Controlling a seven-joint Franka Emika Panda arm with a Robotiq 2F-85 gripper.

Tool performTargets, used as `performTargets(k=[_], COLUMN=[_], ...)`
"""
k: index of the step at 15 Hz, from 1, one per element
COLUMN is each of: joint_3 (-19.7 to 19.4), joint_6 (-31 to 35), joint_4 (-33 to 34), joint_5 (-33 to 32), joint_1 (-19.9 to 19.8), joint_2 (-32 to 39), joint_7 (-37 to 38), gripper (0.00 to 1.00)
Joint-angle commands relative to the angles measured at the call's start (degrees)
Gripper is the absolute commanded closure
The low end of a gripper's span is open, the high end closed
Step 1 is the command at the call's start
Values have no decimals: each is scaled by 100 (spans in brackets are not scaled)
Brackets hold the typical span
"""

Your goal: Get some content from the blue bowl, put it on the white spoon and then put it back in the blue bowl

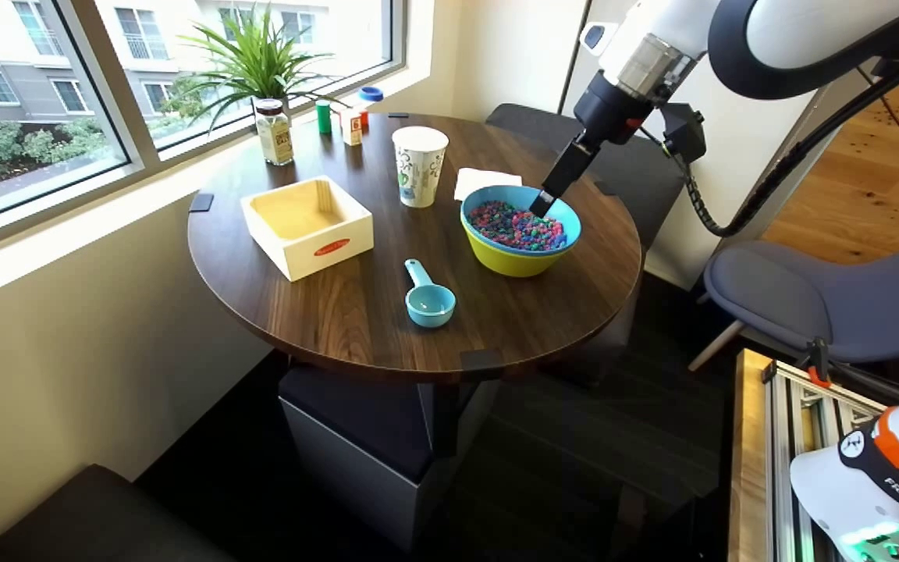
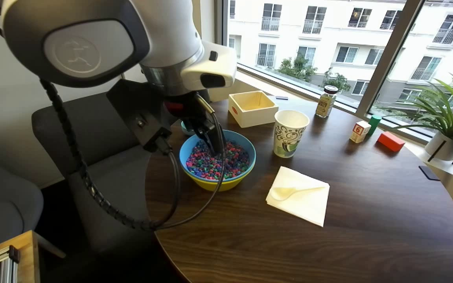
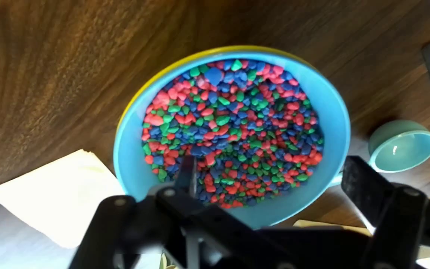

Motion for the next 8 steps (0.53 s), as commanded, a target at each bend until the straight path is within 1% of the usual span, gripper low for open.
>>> performTargets(k=[1,6,7,8], joint_3=[64,57,61,63], joint_6=[265,678,735,782], joint_4=[89,181,195,210], joint_5=[-142,-280,-296,-292], joint_1=[-80,-155,-163,-167], joint_2=[366,700,750,800], joint_7=[-136,-204,-217,-239], gripper=[0,0,2,9])
